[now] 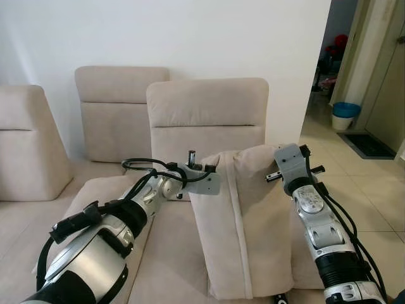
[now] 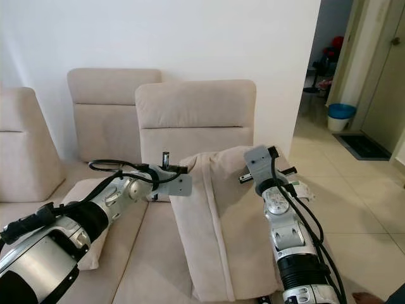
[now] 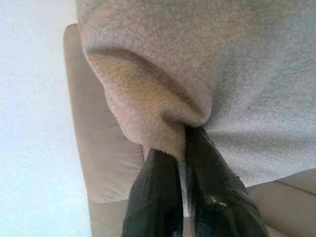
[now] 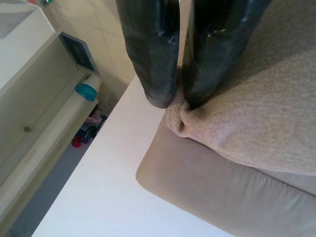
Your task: Move the pillow to the sofa from floor
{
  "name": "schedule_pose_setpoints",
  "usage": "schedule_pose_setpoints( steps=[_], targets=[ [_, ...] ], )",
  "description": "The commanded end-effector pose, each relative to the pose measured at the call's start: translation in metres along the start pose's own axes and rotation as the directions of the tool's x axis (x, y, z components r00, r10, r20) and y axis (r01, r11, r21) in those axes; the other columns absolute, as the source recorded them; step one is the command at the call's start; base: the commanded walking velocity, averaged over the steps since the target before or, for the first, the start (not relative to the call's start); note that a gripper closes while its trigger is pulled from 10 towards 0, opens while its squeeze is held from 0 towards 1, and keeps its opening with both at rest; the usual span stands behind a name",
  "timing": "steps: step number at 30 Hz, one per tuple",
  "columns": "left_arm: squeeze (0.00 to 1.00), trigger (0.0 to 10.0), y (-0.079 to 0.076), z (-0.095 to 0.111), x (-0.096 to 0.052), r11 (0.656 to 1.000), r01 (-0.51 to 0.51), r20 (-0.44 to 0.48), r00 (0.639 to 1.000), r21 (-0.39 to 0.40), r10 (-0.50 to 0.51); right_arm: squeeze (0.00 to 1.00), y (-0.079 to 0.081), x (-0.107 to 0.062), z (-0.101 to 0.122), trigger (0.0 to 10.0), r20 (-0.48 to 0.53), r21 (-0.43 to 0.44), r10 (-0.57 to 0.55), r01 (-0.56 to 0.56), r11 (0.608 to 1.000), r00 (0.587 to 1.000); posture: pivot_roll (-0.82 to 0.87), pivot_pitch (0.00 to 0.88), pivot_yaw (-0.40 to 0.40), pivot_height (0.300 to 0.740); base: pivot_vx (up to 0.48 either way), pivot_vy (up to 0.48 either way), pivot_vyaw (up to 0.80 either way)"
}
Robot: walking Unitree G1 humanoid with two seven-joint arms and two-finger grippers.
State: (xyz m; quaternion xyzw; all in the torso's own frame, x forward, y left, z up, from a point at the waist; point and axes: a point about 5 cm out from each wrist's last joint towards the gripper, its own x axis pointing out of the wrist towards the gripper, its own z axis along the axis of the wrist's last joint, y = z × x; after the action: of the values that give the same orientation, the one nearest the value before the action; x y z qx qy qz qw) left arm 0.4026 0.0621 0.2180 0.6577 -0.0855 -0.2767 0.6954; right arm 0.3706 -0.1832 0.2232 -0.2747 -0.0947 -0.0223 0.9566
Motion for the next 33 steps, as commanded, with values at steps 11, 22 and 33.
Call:
schedule_pose_setpoints(
  steps=[11, 22, 33],
  targets=[
    [0.0, 10.0, 0.001, 0.026, 0.009, 0.999, -0.037, 0.078, 0.996, 0.029, 0.034, 0.0, 0.027, -0.013, -0.011, 10.0, -0.017, 0.037, 0.065, -0.065, 0.997, 0.998, -0.11, 0.01, 0.088, 0.74, 0.0, 0.0, 0.0],
    [1.0, 10.0, -0.01, 0.042, 0.012, 1.0, -0.001, 0.147, 0.989, 0.01, 0.0, 0.39, 0.028, -0.018, -0.017, 10.0, -0.044, 0.049, 0.059, -0.057, 0.997, 0.997, -0.12, 0.013, 0.096, 0.74, 0.0, 0.0, 0.0],
    [0.0, 10.0, -0.007, 0.041, 0.012, 1.0, -0.026, 0.148, 0.989, 0.007, 0.025, 0.47, 0.027, -0.018, -0.017, 10.0, -0.05, 0.046, 0.052, -0.05, 0.998, 0.997, -0.12, 0.01, 0.096, 0.74, 0.0, 0.0, 0.0]
  ],
)
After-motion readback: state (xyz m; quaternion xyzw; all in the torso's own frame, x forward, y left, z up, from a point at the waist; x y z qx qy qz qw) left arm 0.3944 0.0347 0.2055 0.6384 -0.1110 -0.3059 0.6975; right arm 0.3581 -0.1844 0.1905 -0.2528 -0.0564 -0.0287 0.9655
